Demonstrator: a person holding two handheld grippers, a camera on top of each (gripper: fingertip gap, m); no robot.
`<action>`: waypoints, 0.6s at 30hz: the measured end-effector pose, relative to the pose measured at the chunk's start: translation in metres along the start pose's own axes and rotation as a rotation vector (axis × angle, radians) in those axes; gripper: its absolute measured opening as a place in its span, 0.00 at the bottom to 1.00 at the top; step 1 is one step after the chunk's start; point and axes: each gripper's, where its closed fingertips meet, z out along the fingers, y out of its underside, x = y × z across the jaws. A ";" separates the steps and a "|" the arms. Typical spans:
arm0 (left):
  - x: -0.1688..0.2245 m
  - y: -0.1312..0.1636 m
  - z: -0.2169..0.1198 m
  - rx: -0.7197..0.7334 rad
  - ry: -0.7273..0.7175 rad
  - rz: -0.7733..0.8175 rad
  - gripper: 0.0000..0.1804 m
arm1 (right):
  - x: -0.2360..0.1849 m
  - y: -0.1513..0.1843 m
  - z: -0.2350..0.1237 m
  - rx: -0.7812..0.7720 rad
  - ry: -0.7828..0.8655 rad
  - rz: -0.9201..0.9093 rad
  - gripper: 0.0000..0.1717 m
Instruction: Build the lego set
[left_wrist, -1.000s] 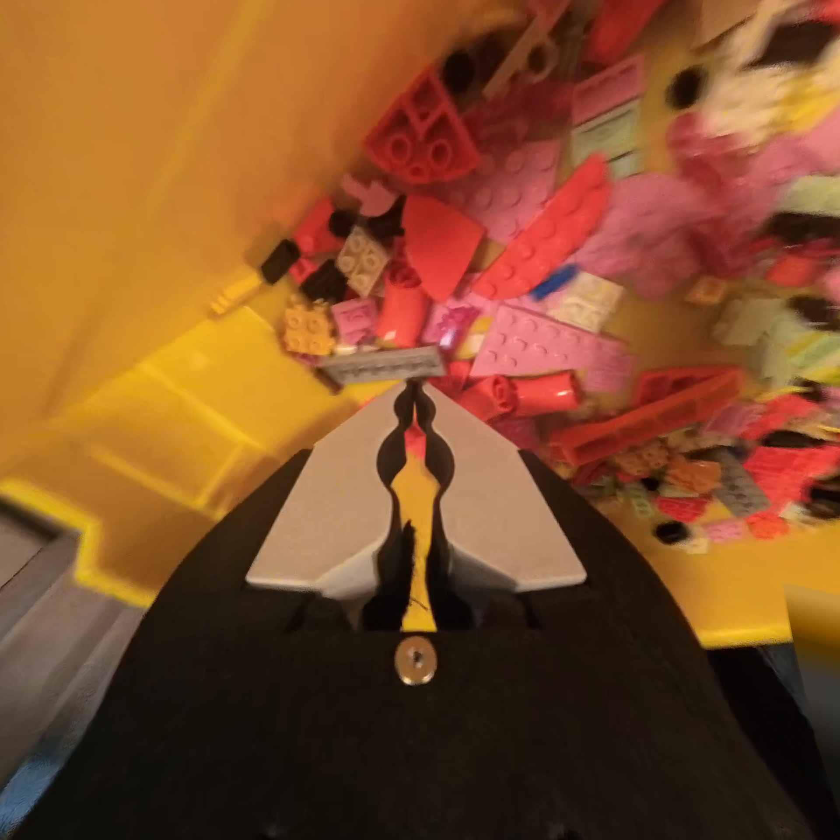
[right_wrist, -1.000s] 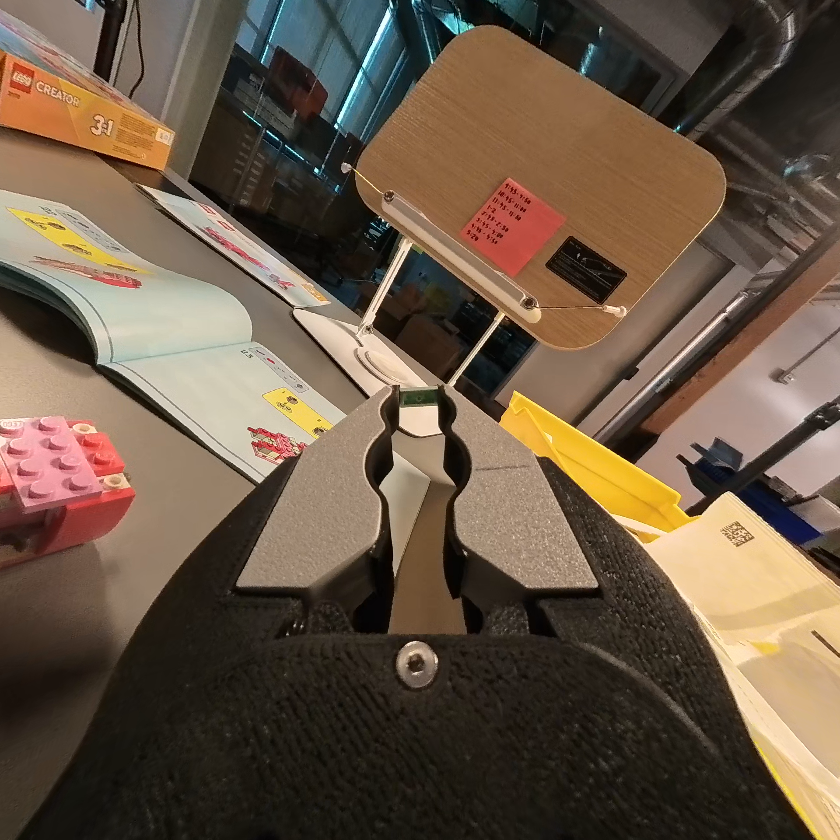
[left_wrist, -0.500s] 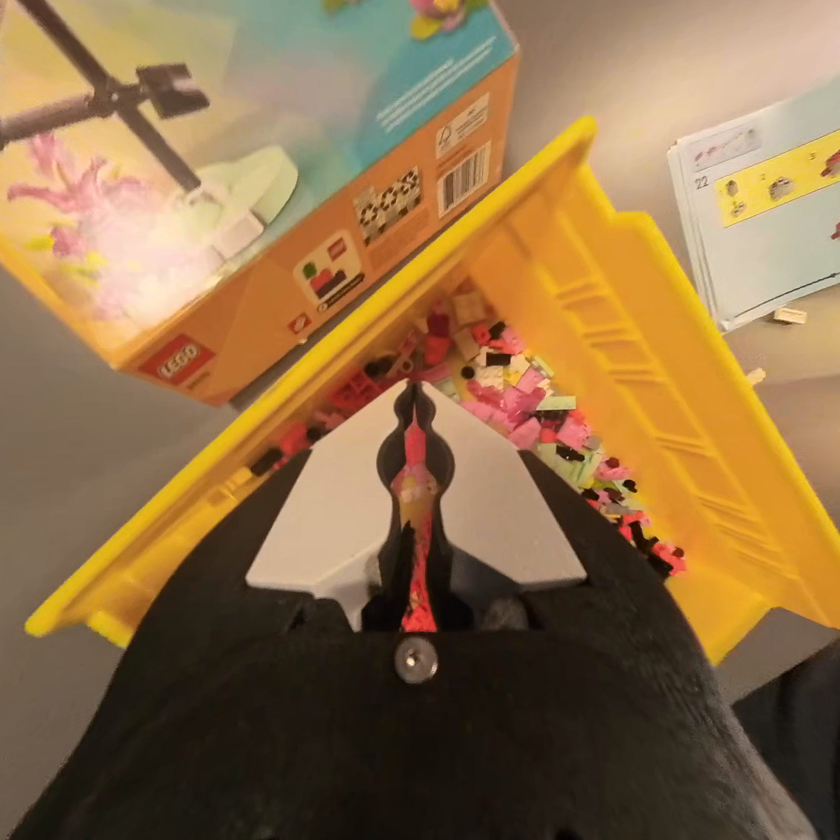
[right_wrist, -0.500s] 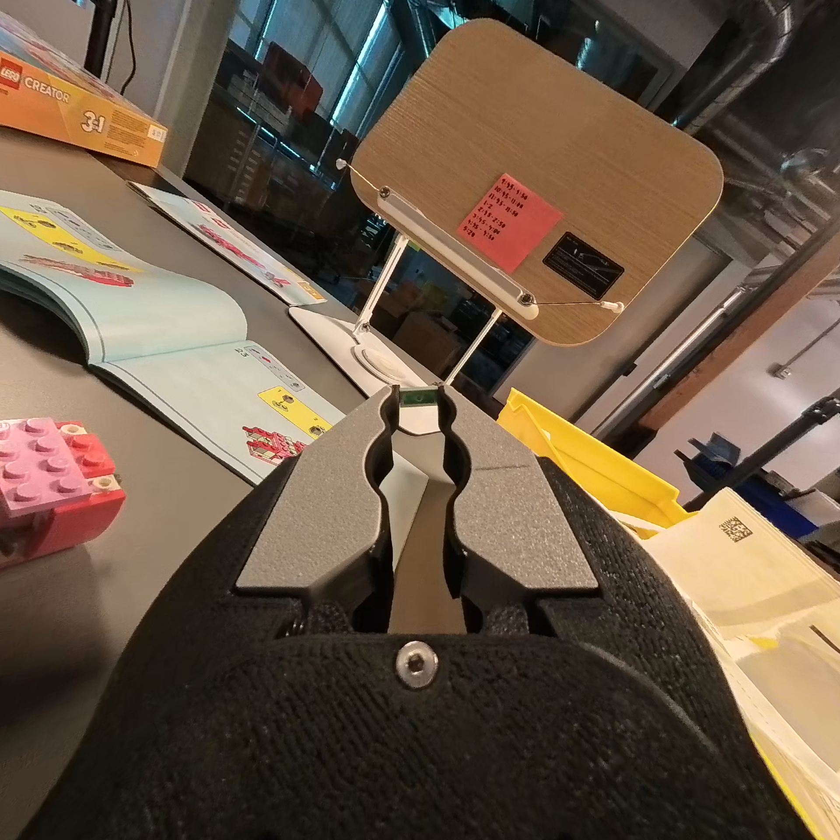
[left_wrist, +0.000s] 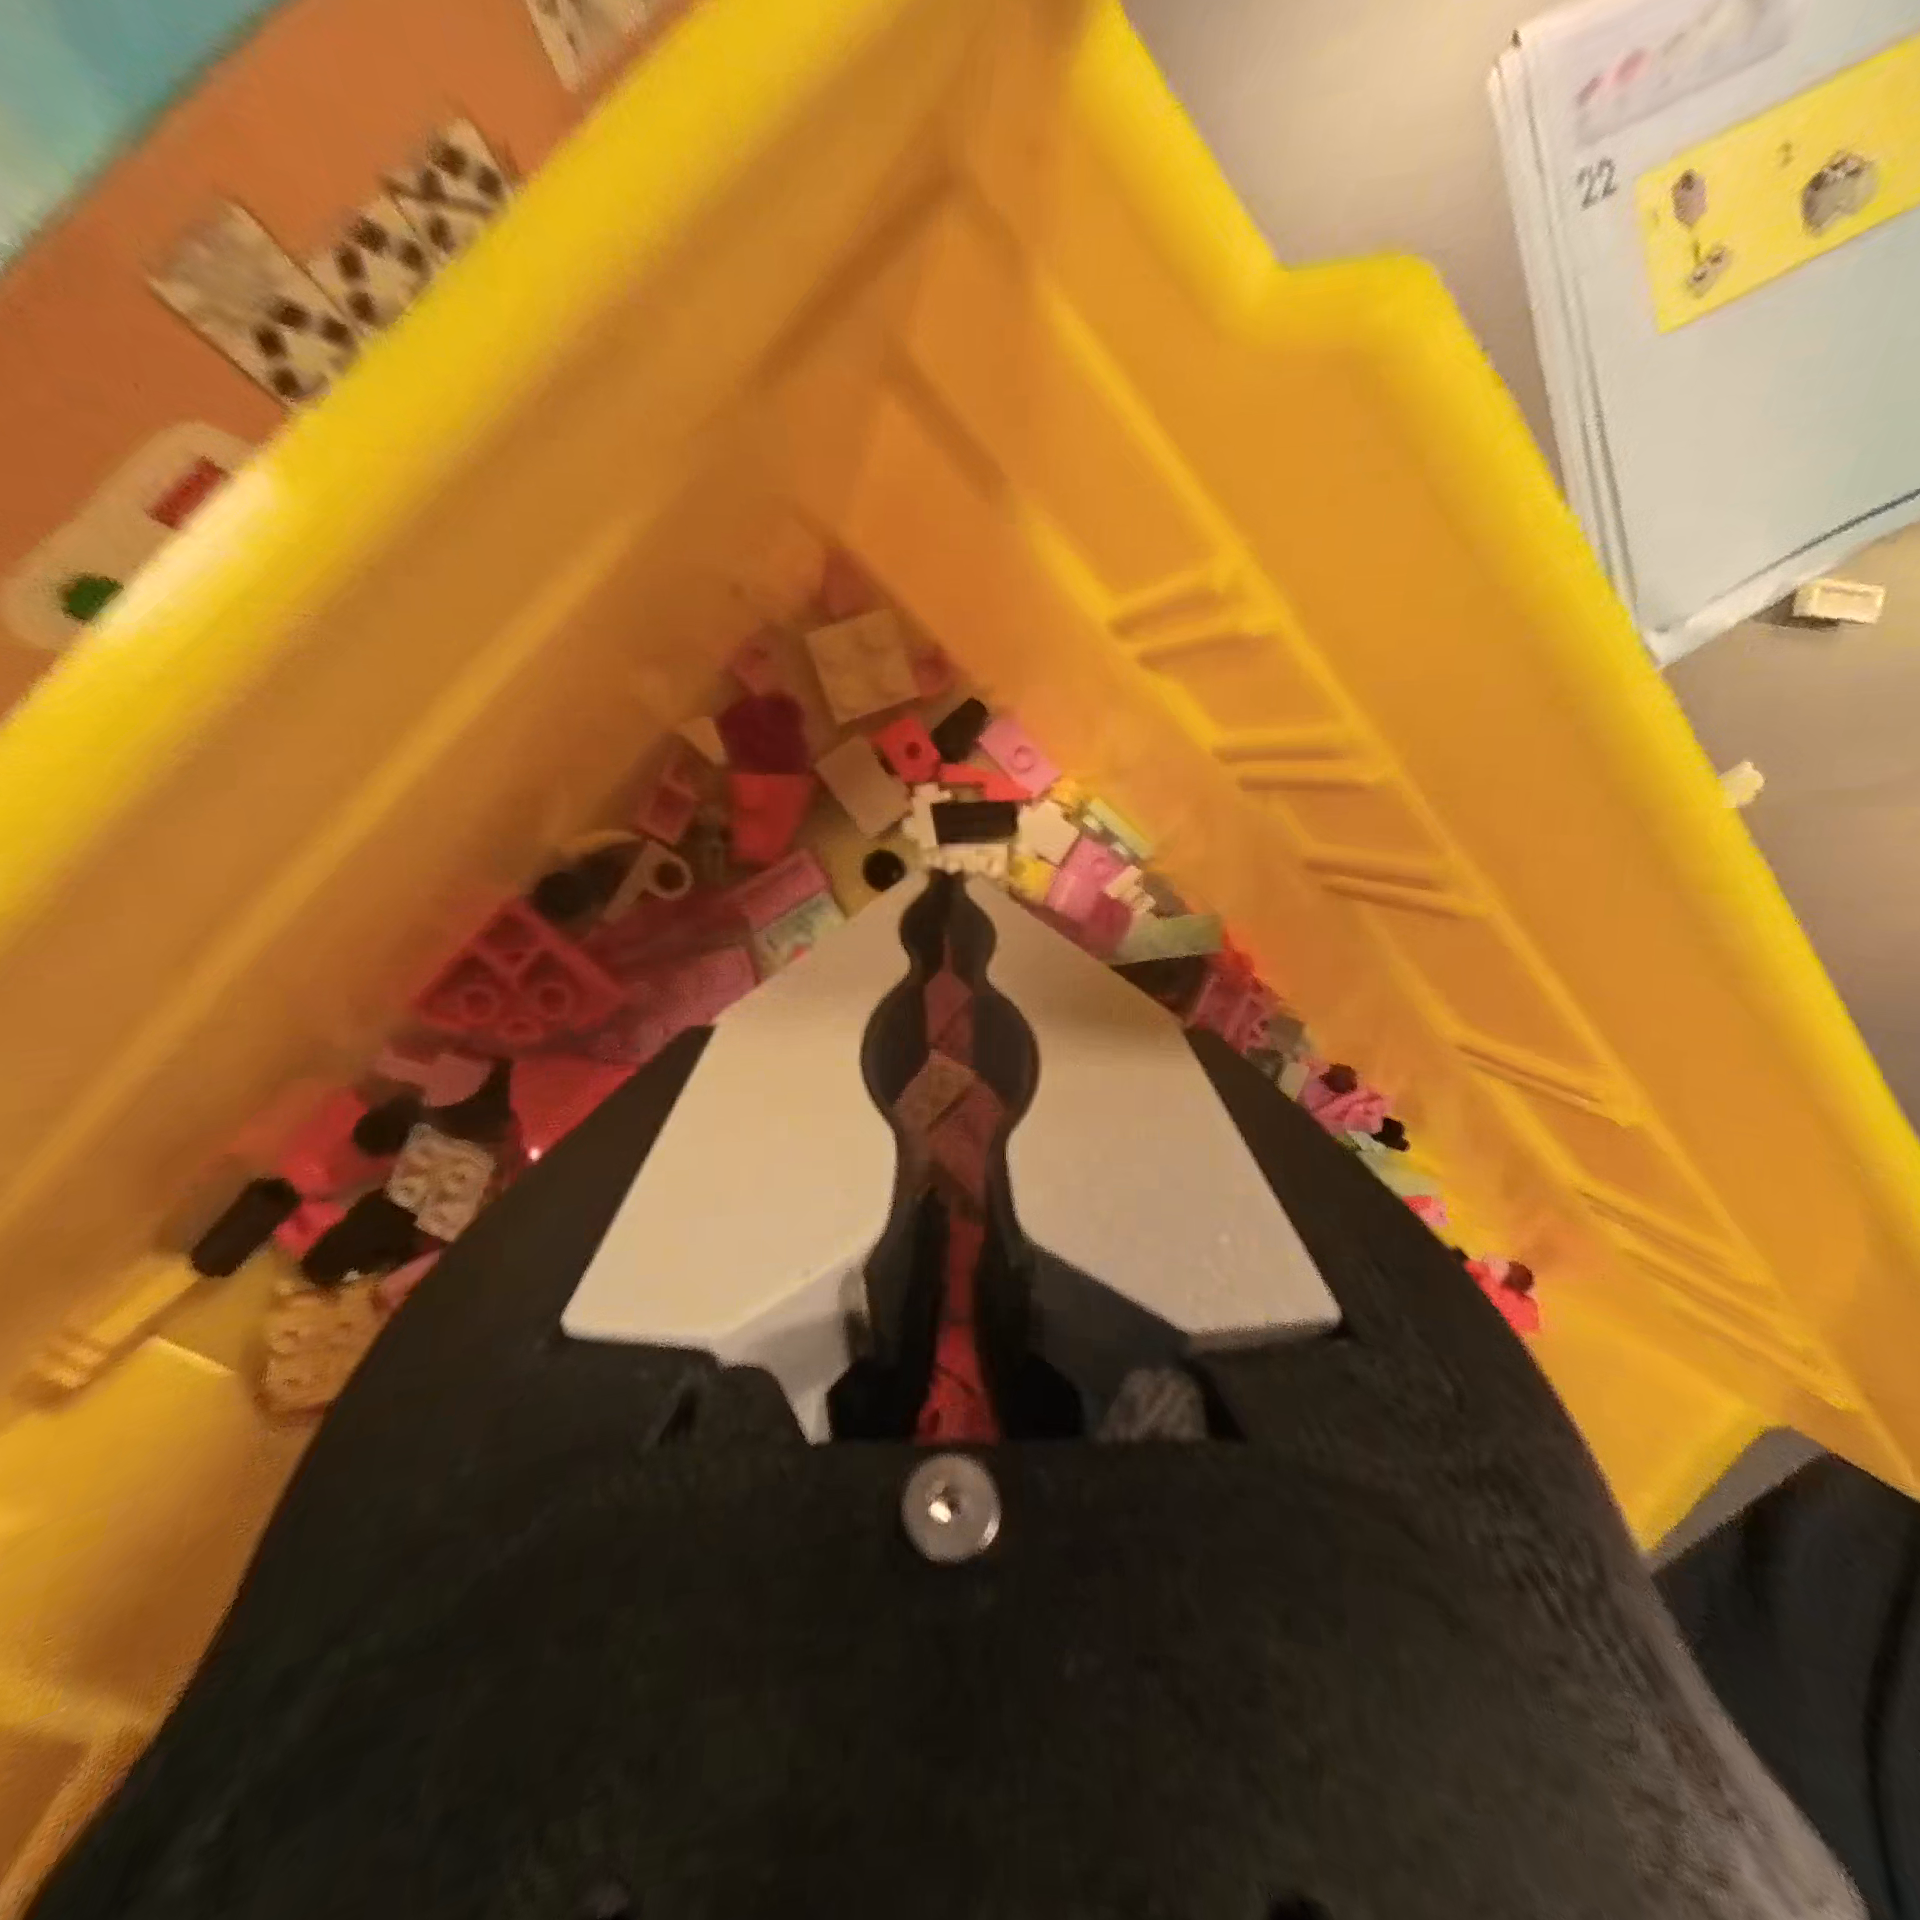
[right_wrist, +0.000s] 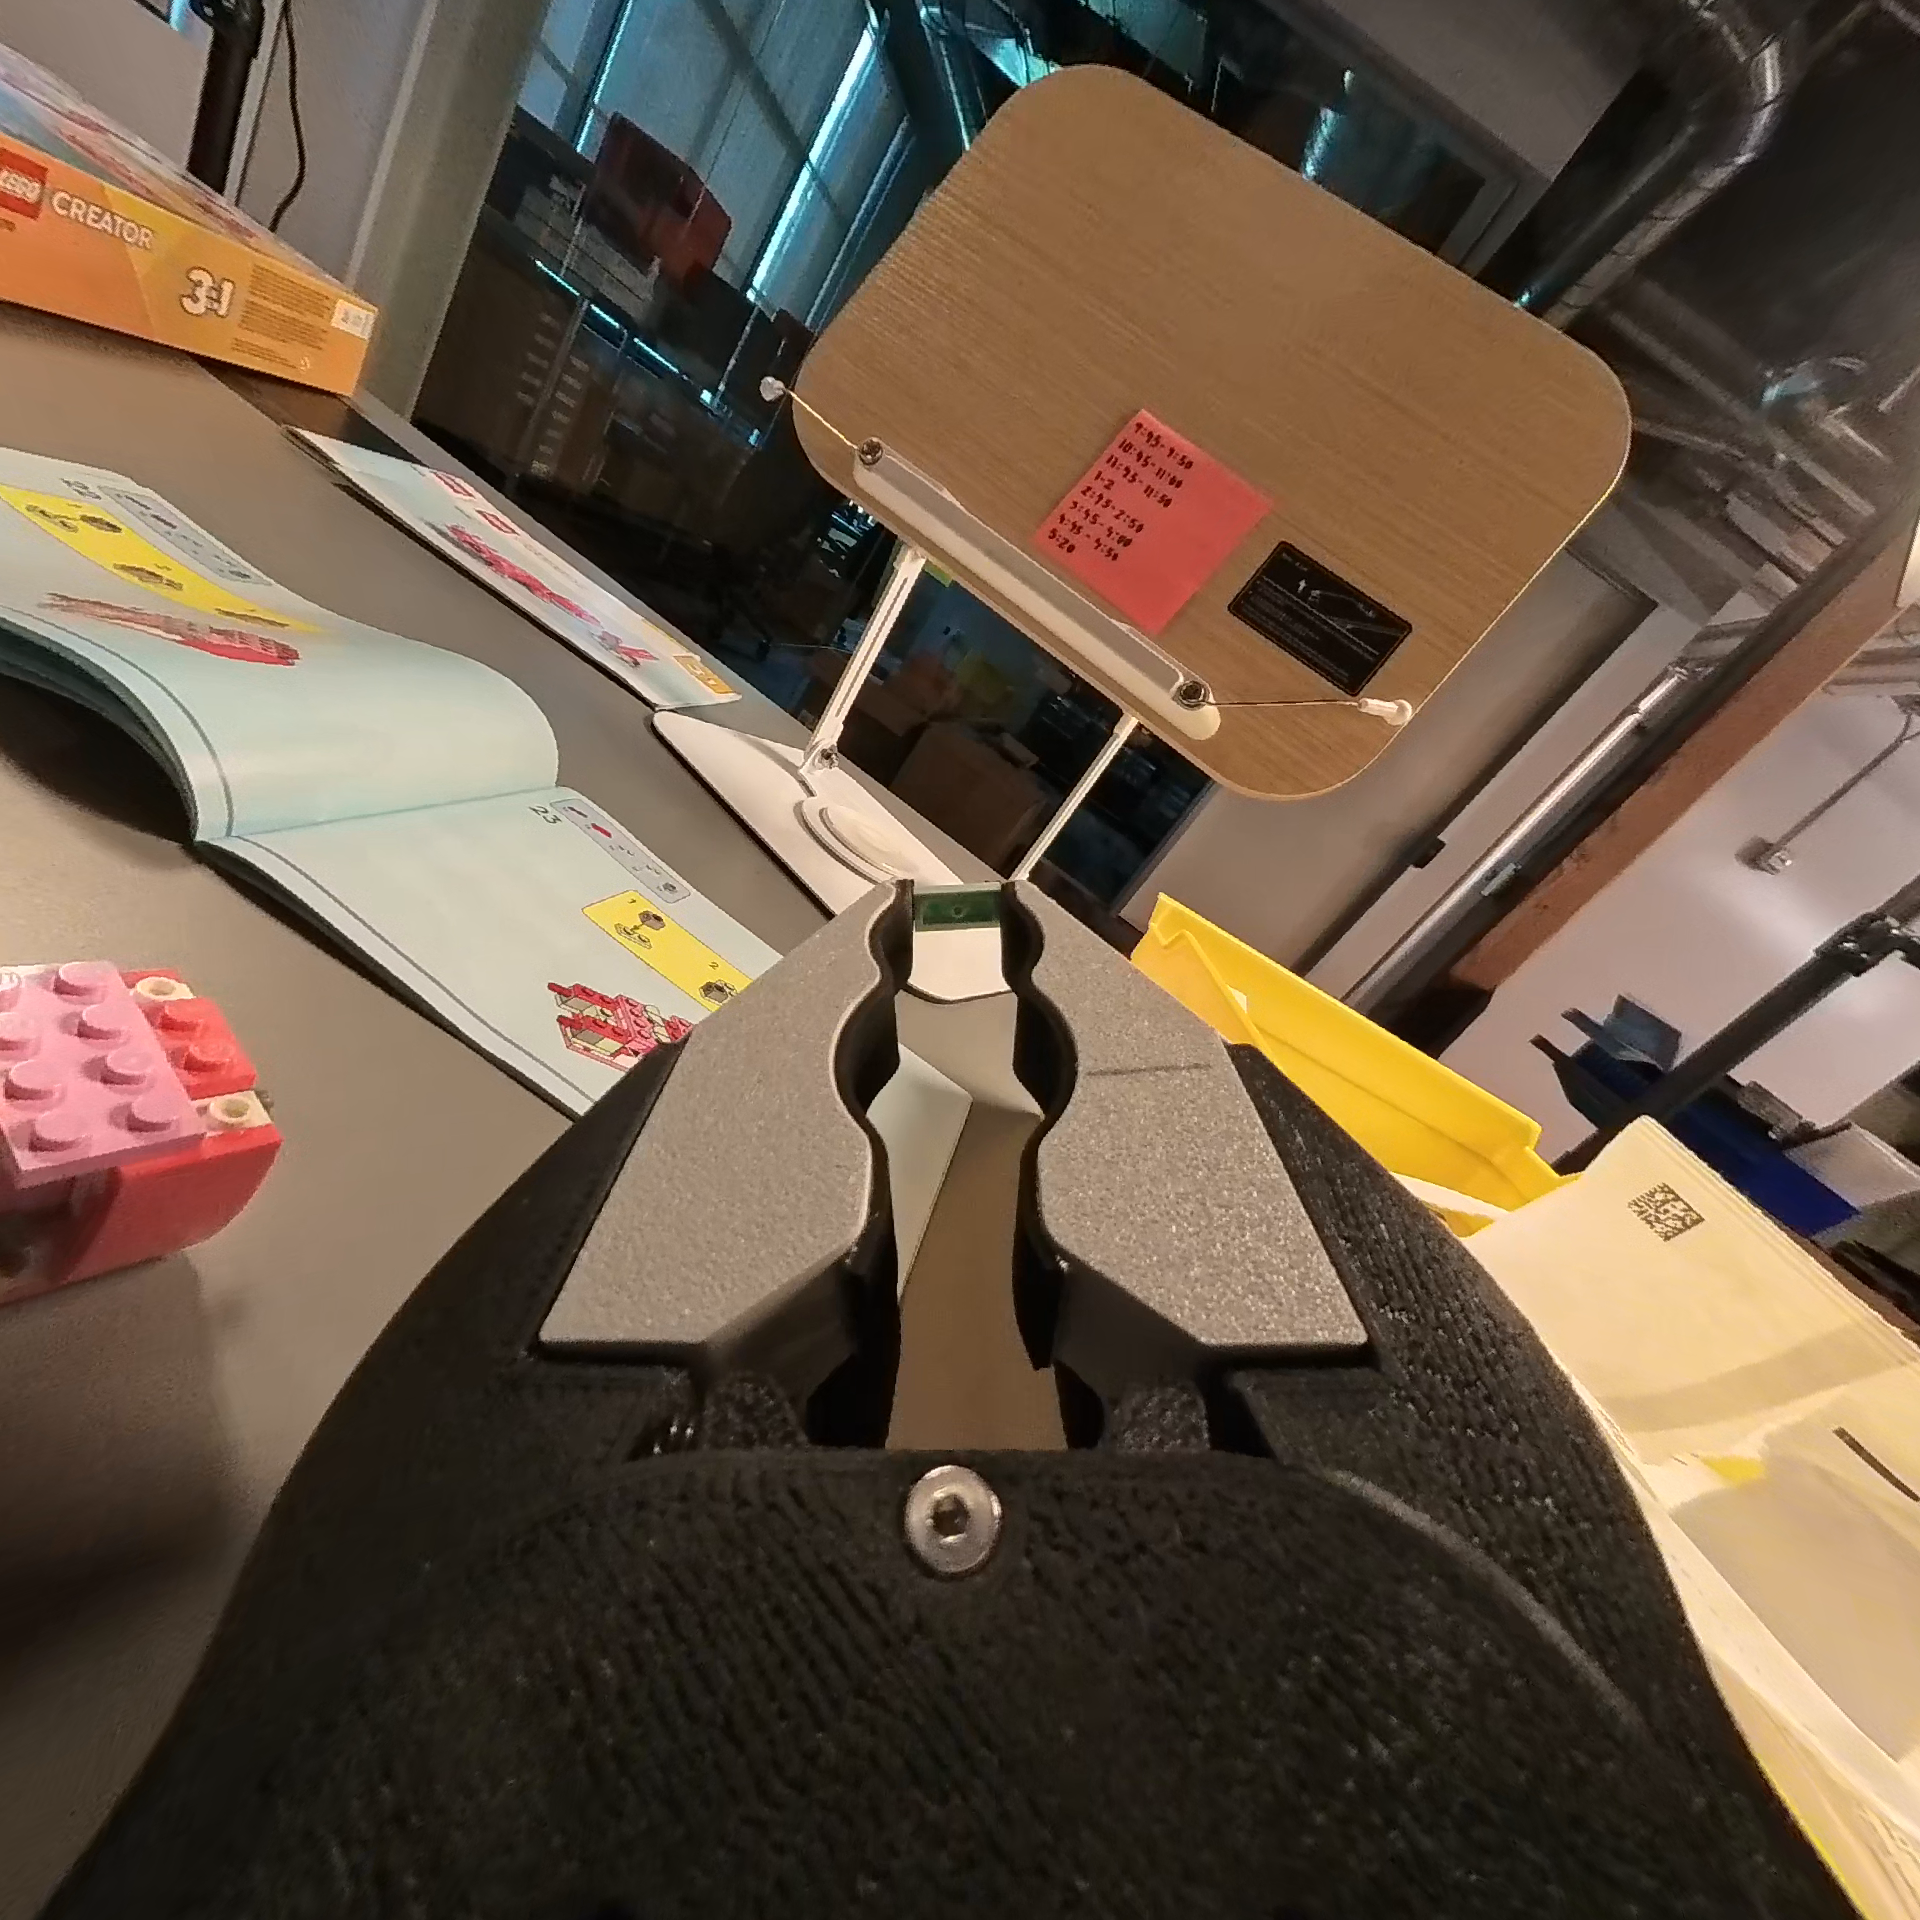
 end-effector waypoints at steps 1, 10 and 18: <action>0.001 0.003 0.000 -0.013 0.004 -0.003 0.00 | 0.000 0.000 0.000 0.000 -0.001 -0.001 0.08; -0.016 0.013 -0.018 -0.036 -0.276 0.204 0.00 | -0.003 0.000 0.001 -0.003 -0.011 -0.014 0.09; 0.039 0.005 -0.006 0.004 -0.033 0.313 0.19 | -0.003 0.001 0.001 -0.011 -0.009 -0.019 0.08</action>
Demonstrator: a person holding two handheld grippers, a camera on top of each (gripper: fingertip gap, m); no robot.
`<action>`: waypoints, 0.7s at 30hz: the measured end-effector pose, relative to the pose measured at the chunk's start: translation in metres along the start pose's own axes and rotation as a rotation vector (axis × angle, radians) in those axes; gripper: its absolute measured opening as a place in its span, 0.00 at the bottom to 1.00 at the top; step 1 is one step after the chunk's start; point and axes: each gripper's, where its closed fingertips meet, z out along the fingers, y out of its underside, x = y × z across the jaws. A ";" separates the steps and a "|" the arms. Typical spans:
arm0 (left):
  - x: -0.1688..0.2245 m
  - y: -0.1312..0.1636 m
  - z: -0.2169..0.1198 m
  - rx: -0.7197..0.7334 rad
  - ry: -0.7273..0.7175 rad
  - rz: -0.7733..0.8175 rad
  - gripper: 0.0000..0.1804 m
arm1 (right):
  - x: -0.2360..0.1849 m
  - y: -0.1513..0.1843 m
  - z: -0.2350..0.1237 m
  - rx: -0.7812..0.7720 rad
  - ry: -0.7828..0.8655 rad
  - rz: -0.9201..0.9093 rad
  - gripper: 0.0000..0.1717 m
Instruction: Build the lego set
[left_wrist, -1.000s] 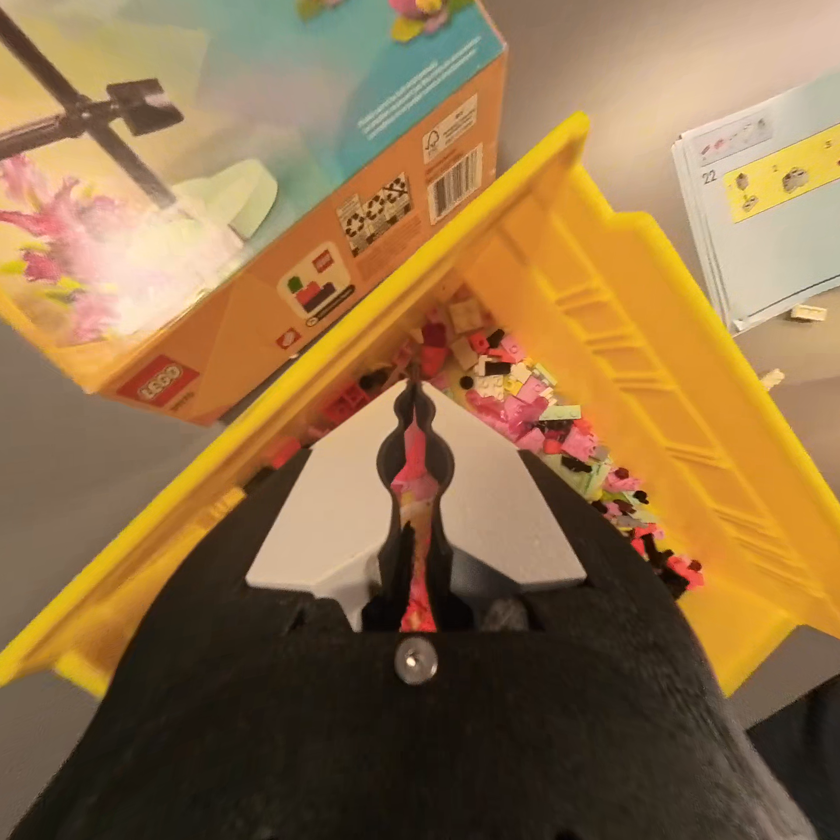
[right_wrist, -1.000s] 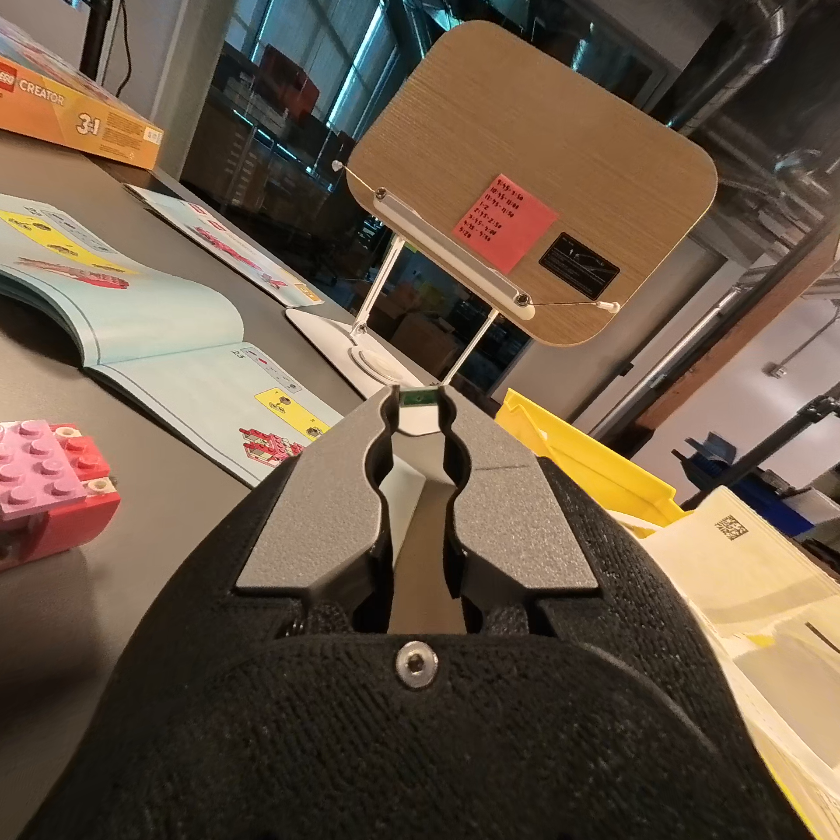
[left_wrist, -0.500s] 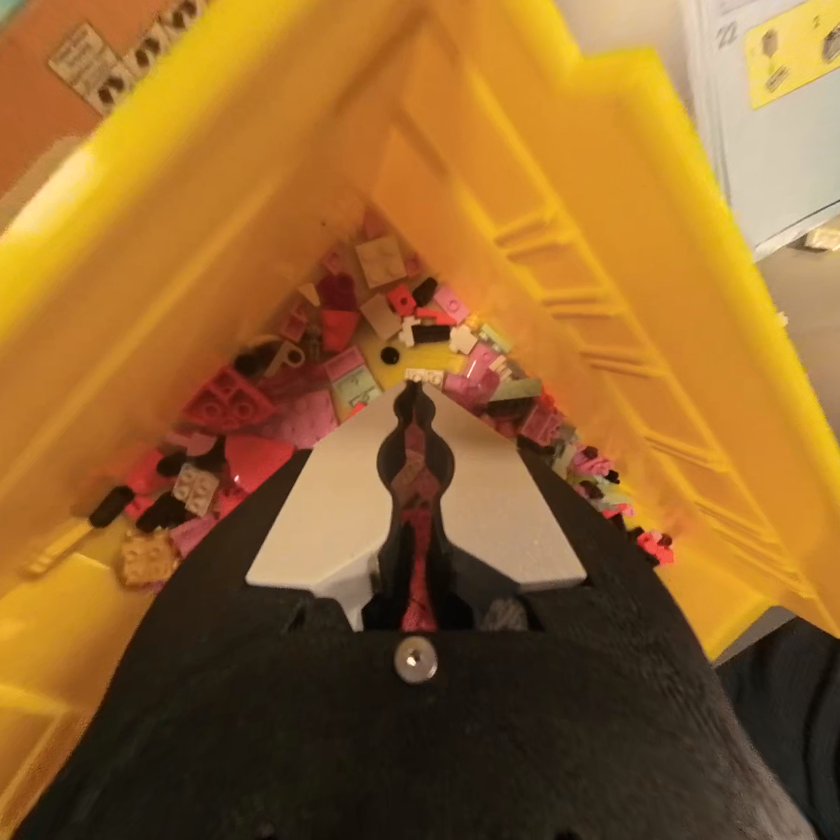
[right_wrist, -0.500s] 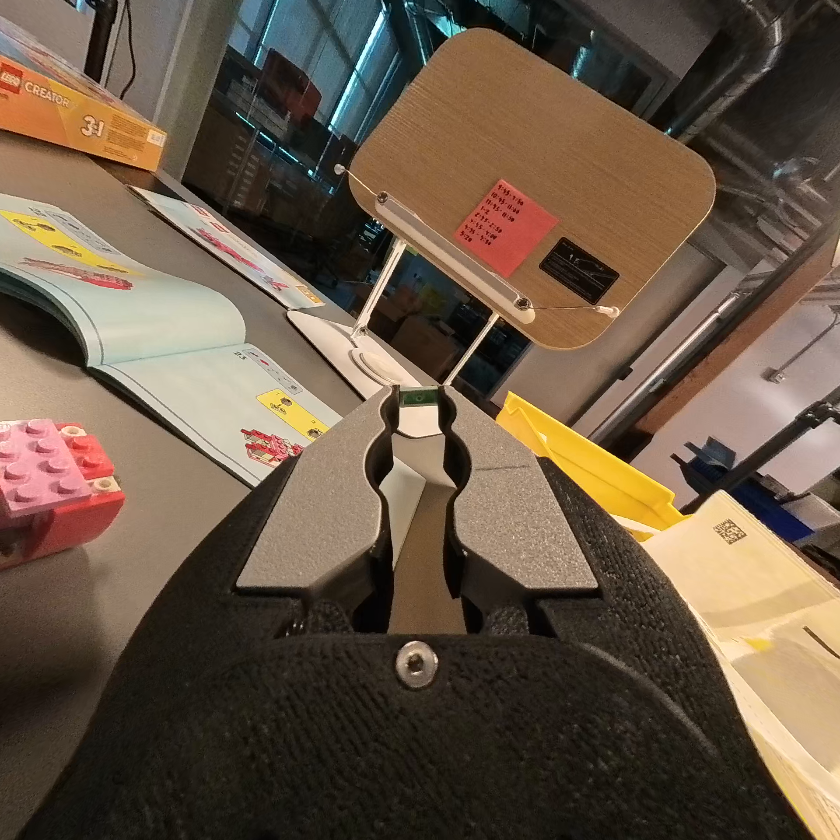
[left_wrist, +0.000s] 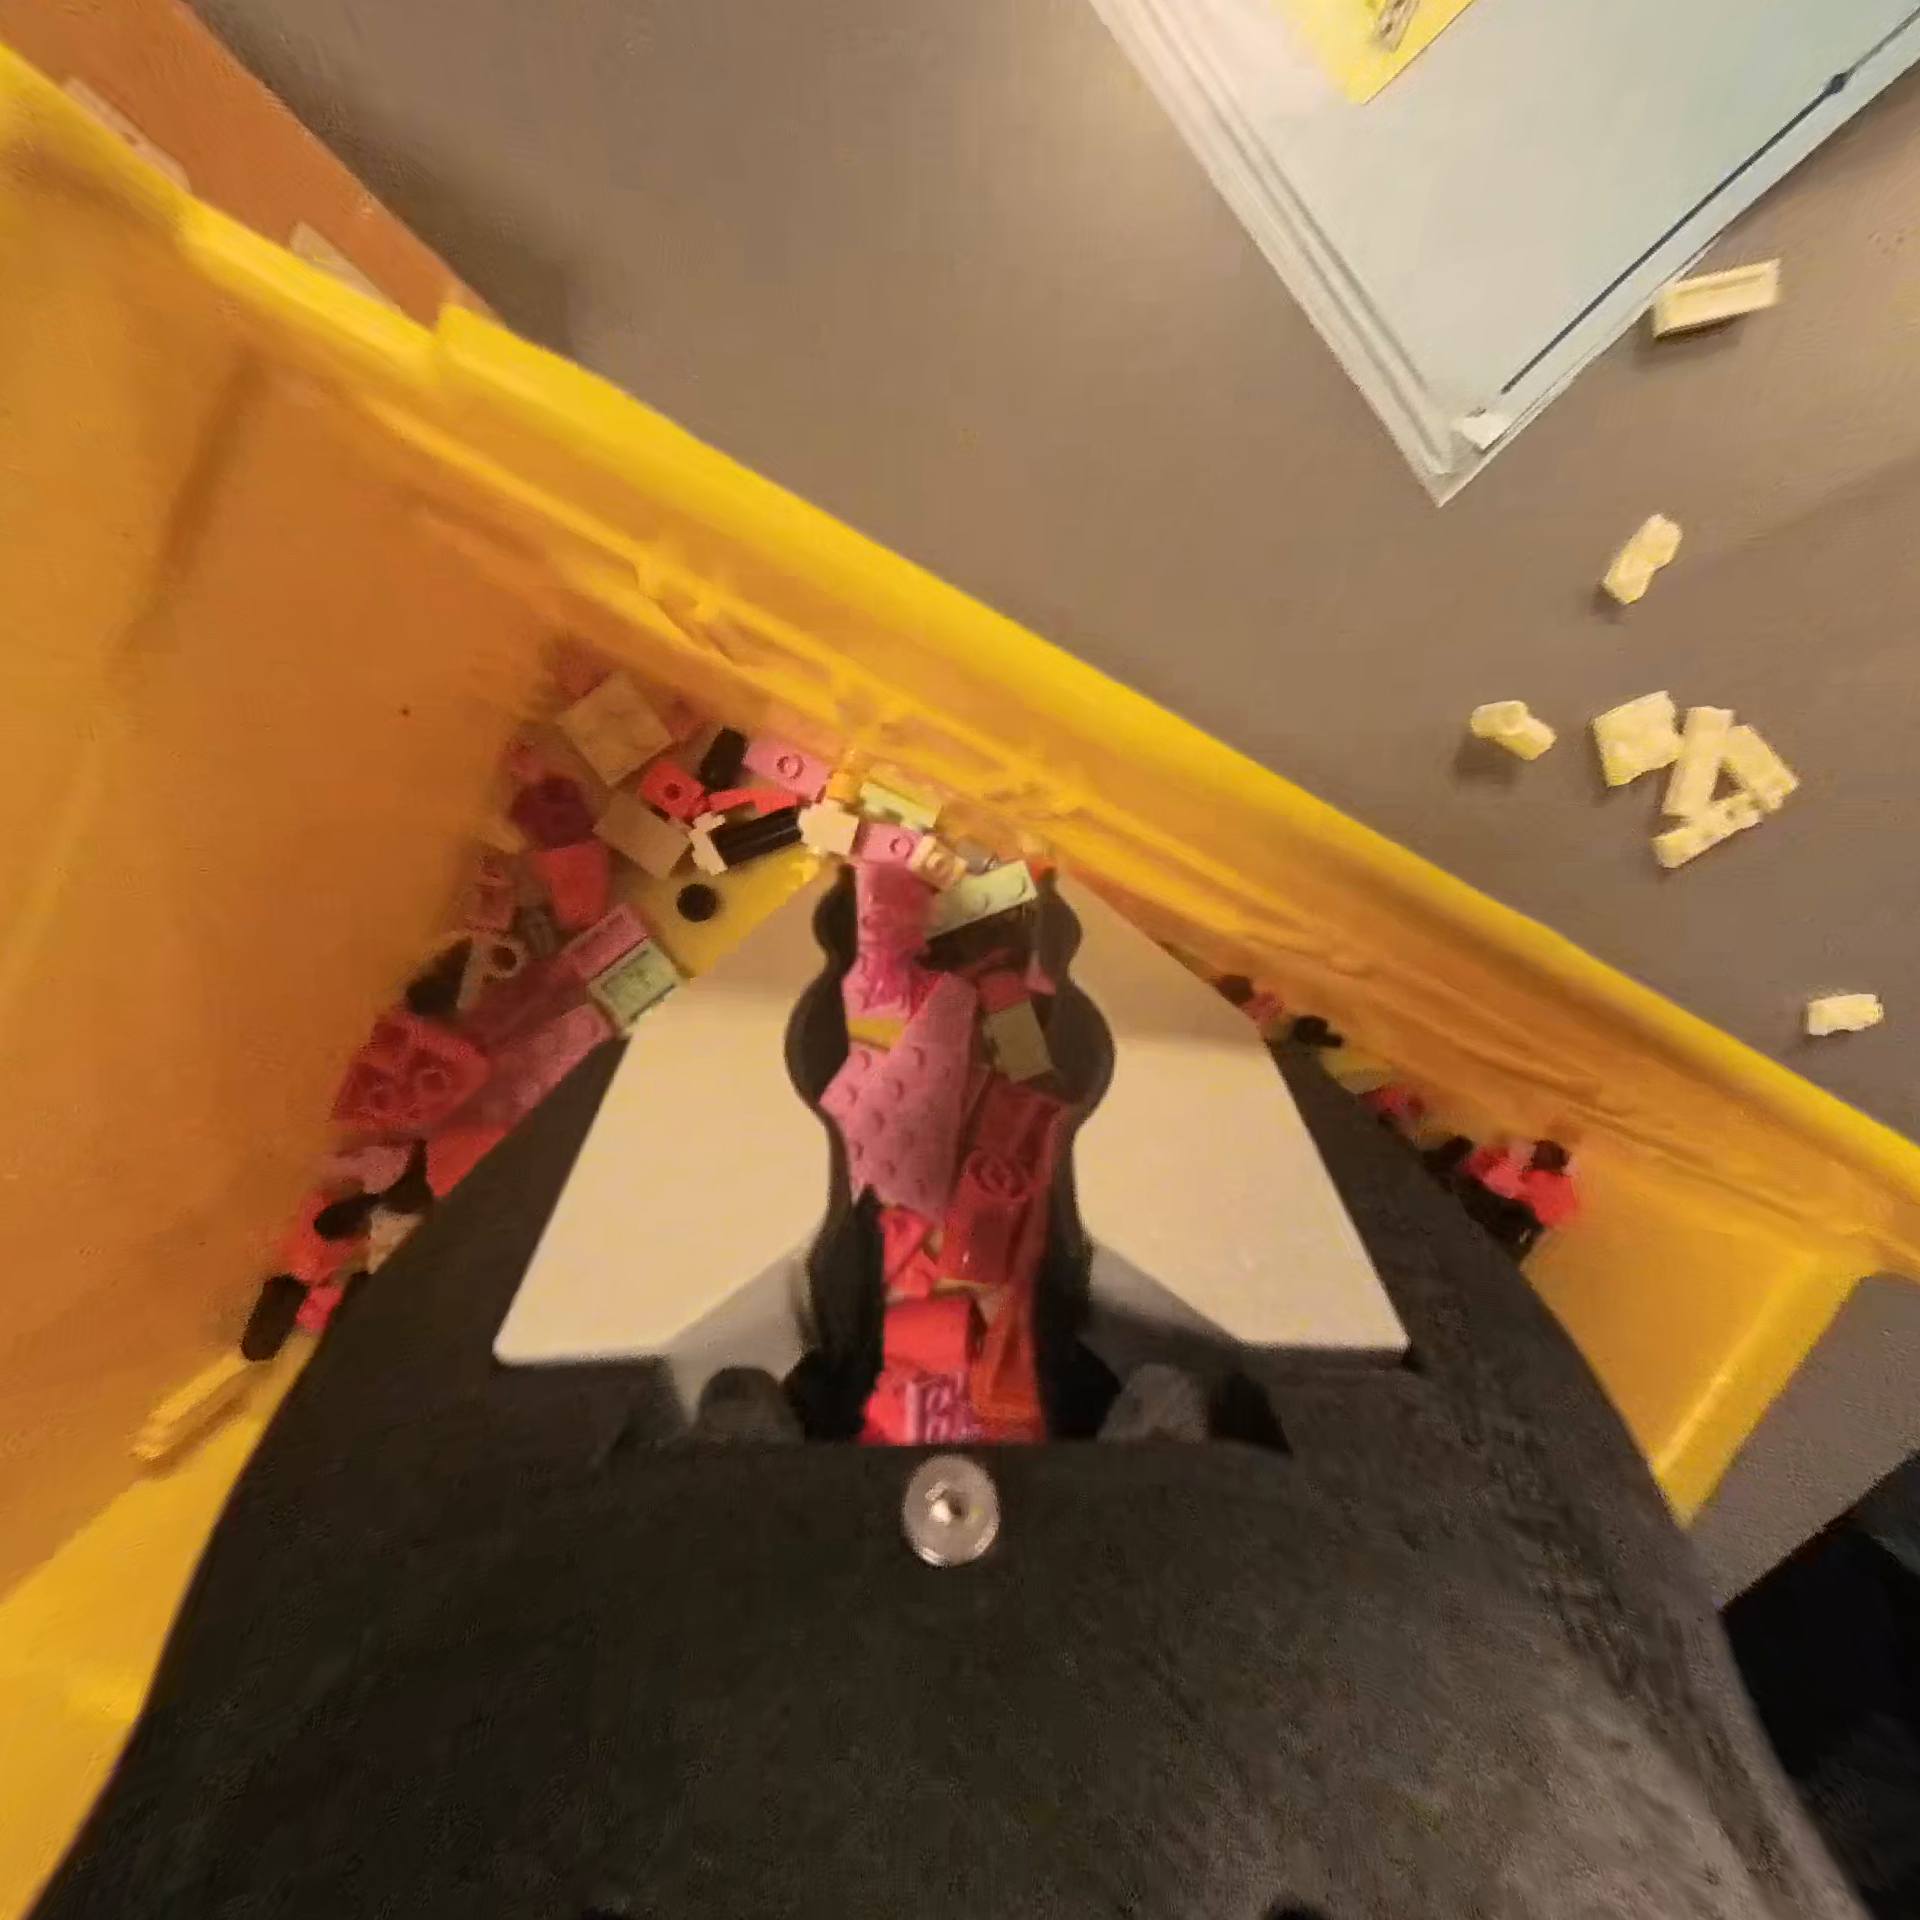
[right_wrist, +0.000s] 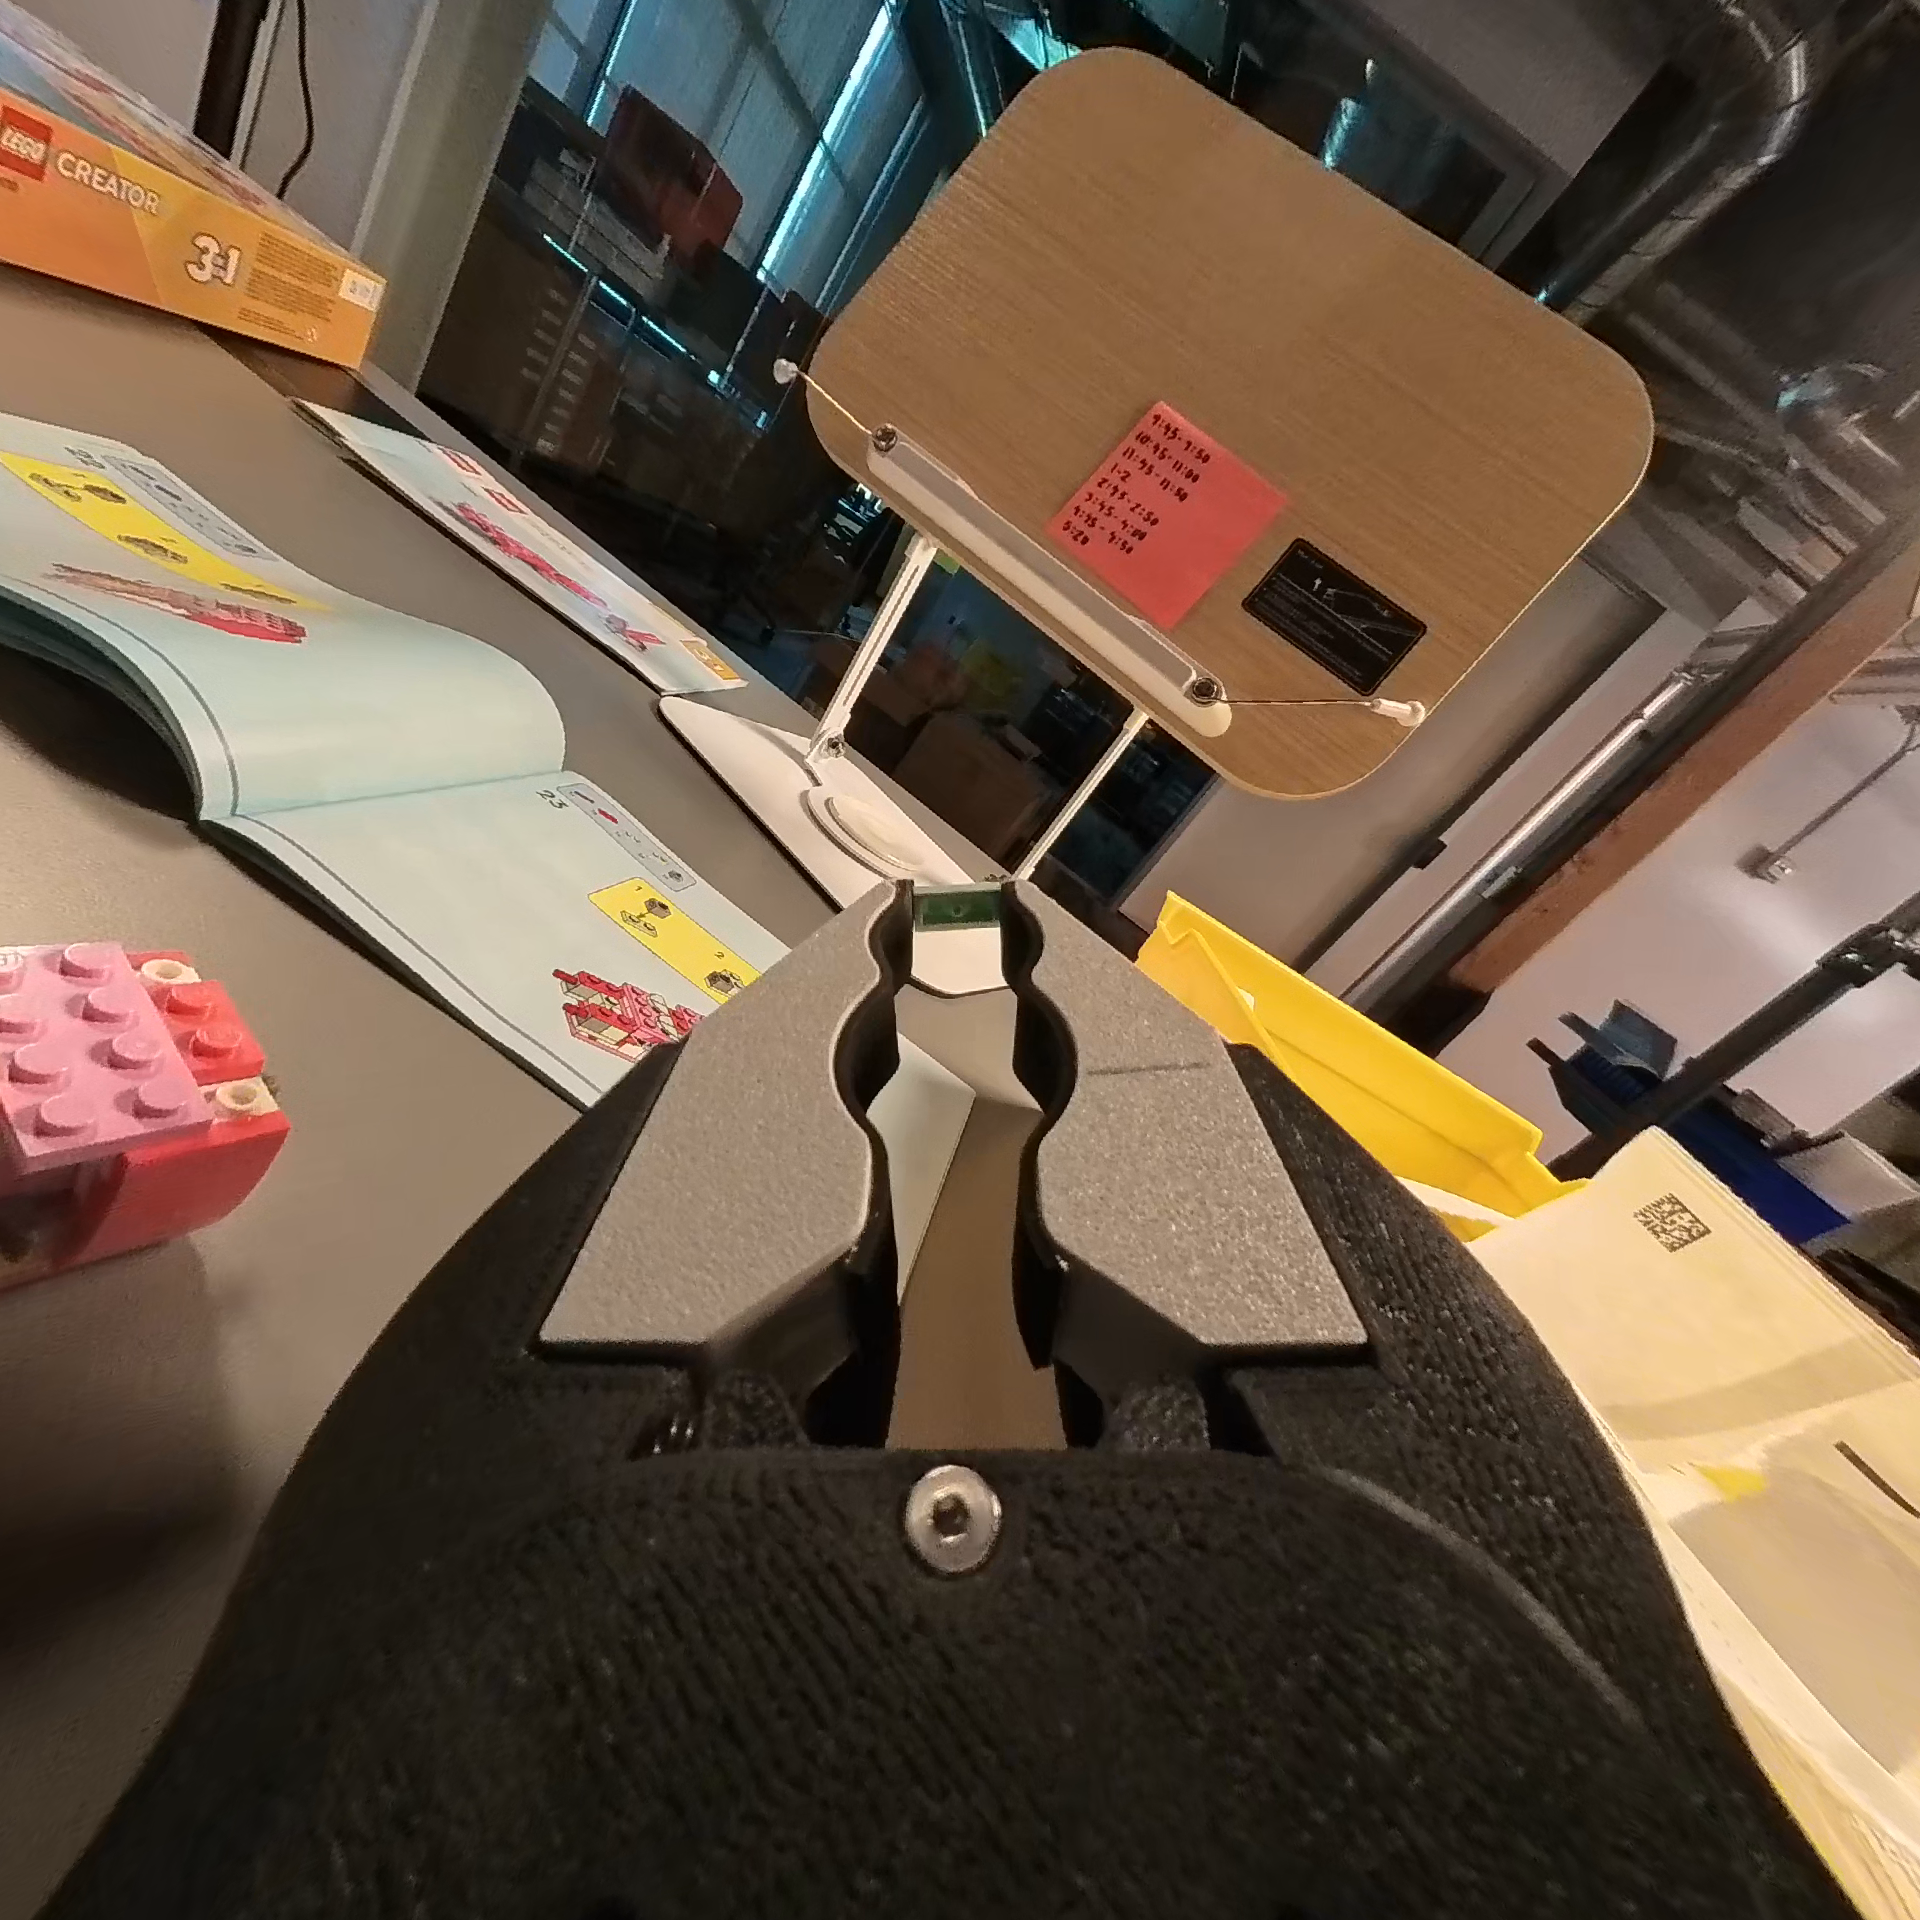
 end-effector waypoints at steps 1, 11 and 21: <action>-0.001 0.002 0.001 -0.012 -0.004 -0.003 0.21 | 0.000 0.000 0.000 -0.001 0.000 -0.001 0.08; -0.019 0.025 0.003 -0.114 -0.095 -0.007 0.12 | 0.001 0.001 0.001 -0.007 0.007 -0.004 0.09; 0.012 0.000 -0.026 0.109 0.057 -0.079 0.09 | 0.000 0.001 0.001 -0.005 0.002 -0.007 0.09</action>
